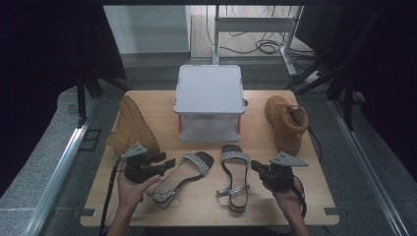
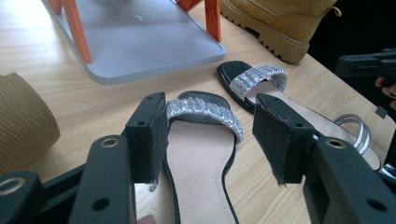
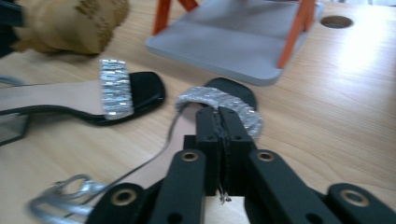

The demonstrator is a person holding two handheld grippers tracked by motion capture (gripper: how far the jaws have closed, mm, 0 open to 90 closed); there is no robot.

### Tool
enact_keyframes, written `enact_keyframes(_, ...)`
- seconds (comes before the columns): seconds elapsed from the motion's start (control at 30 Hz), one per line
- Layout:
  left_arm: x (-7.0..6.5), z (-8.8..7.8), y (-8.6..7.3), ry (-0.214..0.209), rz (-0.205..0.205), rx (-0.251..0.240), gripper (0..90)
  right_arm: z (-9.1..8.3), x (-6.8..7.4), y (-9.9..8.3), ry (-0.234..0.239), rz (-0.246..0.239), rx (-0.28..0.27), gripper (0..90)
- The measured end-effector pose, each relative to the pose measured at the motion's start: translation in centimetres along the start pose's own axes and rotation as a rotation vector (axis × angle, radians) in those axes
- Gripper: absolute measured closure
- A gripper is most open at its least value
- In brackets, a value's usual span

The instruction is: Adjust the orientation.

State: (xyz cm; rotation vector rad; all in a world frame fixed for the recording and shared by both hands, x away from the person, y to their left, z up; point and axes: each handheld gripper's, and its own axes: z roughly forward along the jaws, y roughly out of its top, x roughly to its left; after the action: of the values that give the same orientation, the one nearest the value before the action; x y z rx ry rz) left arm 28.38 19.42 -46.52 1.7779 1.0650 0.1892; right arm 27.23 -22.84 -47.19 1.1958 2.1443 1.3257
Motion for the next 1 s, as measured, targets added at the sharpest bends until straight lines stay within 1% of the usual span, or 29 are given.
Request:
enact_keyframes(0.03,0.1,0.1,0.0,0.005,0.001,0.003,44.8,-0.1,0.5,0.0,0.017,-0.009,0.002,89.0)
enact_keyframes(0.1,0.2,0.1,0.0,0.012,0.003,0.003,44.8,-0.1,0.6,0.0,0.023,-0.008,0.005,89.1)
enact_keyframes(0.13,0.2,0.1,0.0,0.022,0.007,0.002,44.8,0.0,0.8,0.0,0.03,-0.012,0.003,89.1)
enact_keyframes(0.2,0.4,-0.2,0.0,0.033,-0.006,-0.002,44.9,0.1,1.7,0.0,0.048,-0.018,-0.011,89.0)
enact_keyframes(0.23,0.4,-0.3,0.0,0.035,-0.006,-0.006,45.0,0.0,2.1,0.1,0.058,-0.02,-0.016,89.1)
enact_keyframes(0.27,0.4,-0.3,0.0,0.035,-0.006,-0.006,45.0,0.0,2.1,0.1,0.058,-0.02,-0.016,89.1)
enact_keyframes(0.3,0.3,-0.5,0.1,0.034,-0.008,-0.009,45.0,-0.3,2.9,0.2,0.074,-0.029,-0.033,89.0)
enact_keyframes(0.33,0.2,-0.6,0.1,0.034,-0.006,-0.007,45.0,-0.5,3.2,0.3,0.083,-0.036,-0.04,89.1)
enact_keyframes(0.37,0.2,-0.6,0.1,0.034,-0.006,-0.007,45.0,-0.5,3.2,0.3,0.083,-0.036,-0.04,89.1)
enact_keyframes(0.4,0.1,-0.6,0.1,0.035,-0.006,-0.004,44.9,-0.8,3.9,0.4,0.103,-0.045,-0.05,89.0)
enact_keyframes(0.43,0.0,-0.7,0.1,0.034,-0.005,-0.001,44.9,-0.8,4.2,0.5,0.11,-0.051,-0.054,89.1)
enact_keyframes(0.47,0.0,-0.7,0.1,0.034,-0.005,-0.001,44.9,-0.8,4.2,0.5,0.11,-0.051,-0.054,89.1)
enact_keyframes(0.5,-0.1,-0.9,0.1,0.031,-0.003,-0.005,44.9,-0.8,4.8,0.6,0.127,-0.061,-0.052,89.1)
enact_keyframes(0.53,-0.1,-0.9,0.1,0.031,-0.003,-0.005,44.9,-0.8,4.8,0.6,0.127,-0.061,-0.052,89.1)
enact_keyframes(0.57,-0.1,-0.9,0.1,0.034,-0.007,-0.014,44.8,-0.7,5.6,0.5,0.139,-0.076,-0.045,89.1)
enact_keyframes(0.6,-0.1,-0.9,0.1,0.034,-0.007,-0.014,44.8,-0.7,5.6,0.5,0.139,-0.076,-0.045,89.1)
enact_keyframes(0.63,0.0,-0.9,-0.1,0.034,-0.011,-0.016,44.8,-0.6,6.3,0.2,0.15,-0.091,-0.032,89.1)
enact_keyframes(0.67,0.0,-0.9,-0.1,0.034,-0.011,-0.016,44.7,-0.6,6.3,0.2,0.15,-0.091,-0.032,89.1)
enact_keyframes(0.7,0.0,-0.9,-0.3,0.035,-0.015,-0.011,44.7,-0.5,7.0,-0.3,0.168,-0.096,-0.028,89.1)
enact_keyframes(0.73,0.0,-0.9,-0.4,0.036,-0.015,-0.007,44.7,-0.4,7.4,-0.6,0.179,-0.1,-0.016,89.1)
enact_keyframes(0.77,0.0,-0.9,-0.4,0.036,-0.015,-0.007,44.7,-0.4,7.4,-0.6,0.179,-0.1,-0.016,89.1)
enact_keyframes(0.8,0.0,-0.9,-0.5,0.039,-0.016,-0.004,44.7,-0.4,7.8,-1.0,0.19,-0.107,-0.004,89.1)
enact_keyframes(0.83,0.0,-1.0,-0.7,0.04,-0.018,0.001,44.7,-0.4,8.3,-1.8,0.202,-0.113,0.017,89.1)
enact_keyframes(0.87,0.0,-1.0,-0.7,0.04,-0.018,0.001,44.7,-0.4,8.3,-1.8,0.202,-0.113,0.017,89.1)
enact_keyframes(0.9,-0.1,-1.0,-0.9,0.046,-0.012,0.005,44.7,-0.4,8.7,-2.6,0.206,-0.118,0.034,89.1)
enact_keyframes(0.97,-0.1,-1.0,-0.9,0.049,-0.014,0.006,44.7,-0.3,8.8,-2.9,0.202,-0.123,0.042,89.1)
enact_keyframes(1.0,-0.1,-1.0,-1.1,0.052,-0.016,0.009,44.7,0.0,8.9,-3.4,0.2,-0.127,0.057,89.2)
